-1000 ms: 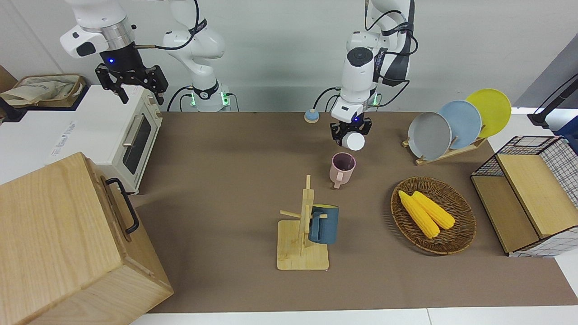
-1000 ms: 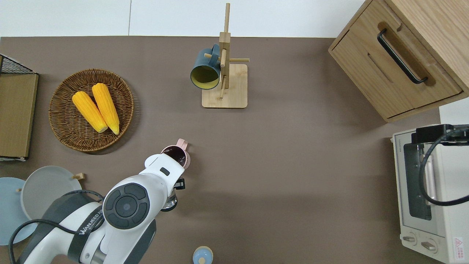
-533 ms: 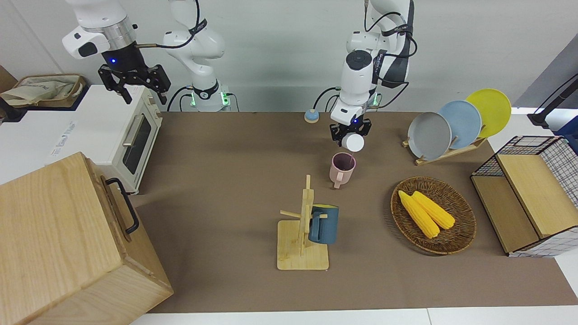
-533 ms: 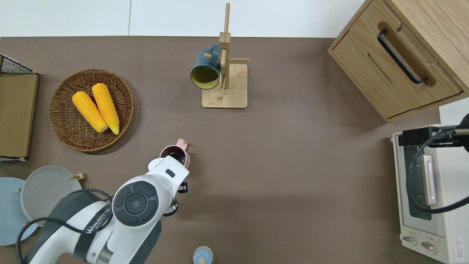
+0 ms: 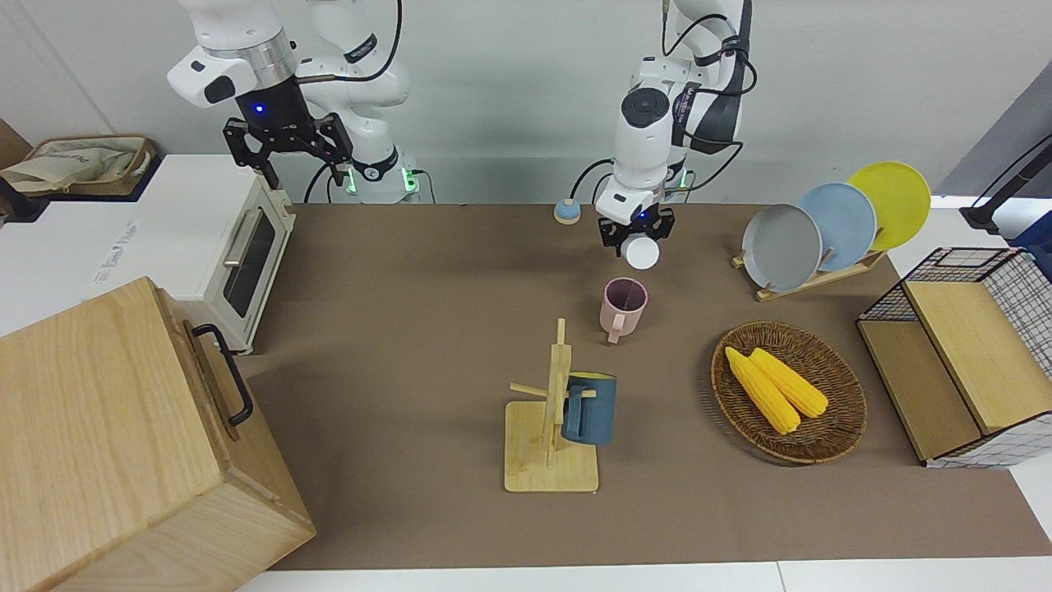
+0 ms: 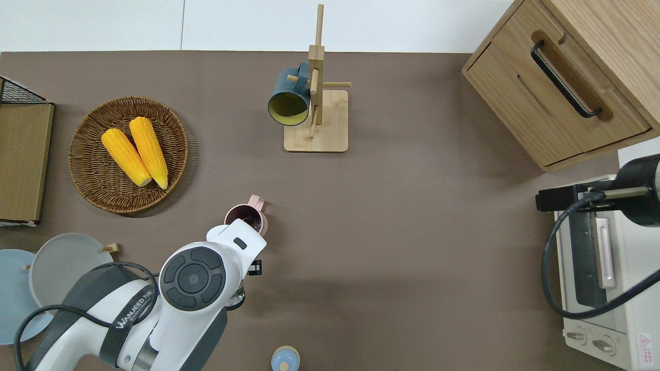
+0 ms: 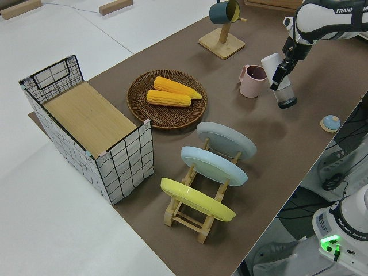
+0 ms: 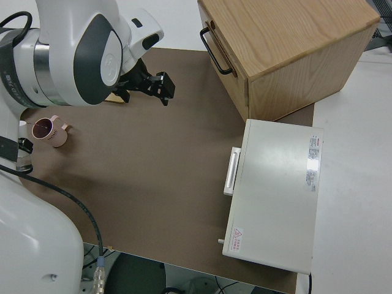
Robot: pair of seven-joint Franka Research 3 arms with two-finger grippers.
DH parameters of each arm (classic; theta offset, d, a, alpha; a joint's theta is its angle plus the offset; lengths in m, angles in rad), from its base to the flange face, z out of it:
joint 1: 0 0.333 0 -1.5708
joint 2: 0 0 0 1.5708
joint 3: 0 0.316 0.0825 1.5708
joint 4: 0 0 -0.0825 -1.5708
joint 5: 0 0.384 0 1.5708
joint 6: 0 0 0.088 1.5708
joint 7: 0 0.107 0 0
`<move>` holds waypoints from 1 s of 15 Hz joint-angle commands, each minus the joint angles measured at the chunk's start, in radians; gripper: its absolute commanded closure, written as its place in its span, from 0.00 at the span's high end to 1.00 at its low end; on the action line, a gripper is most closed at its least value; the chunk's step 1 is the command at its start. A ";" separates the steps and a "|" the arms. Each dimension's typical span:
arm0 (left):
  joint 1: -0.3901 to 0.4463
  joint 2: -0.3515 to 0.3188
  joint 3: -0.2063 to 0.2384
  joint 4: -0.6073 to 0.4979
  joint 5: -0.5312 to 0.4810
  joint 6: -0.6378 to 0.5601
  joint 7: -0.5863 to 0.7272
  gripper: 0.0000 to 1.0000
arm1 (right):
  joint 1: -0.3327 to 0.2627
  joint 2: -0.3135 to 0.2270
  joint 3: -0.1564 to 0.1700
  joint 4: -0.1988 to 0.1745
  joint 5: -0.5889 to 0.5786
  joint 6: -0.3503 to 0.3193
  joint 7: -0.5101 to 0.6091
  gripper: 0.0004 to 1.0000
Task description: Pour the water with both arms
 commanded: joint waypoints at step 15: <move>-0.007 -0.022 0.011 0.038 -0.010 -0.010 -0.031 0.00 | -0.004 -0.016 -0.001 -0.012 0.019 -0.002 -0.008 0.99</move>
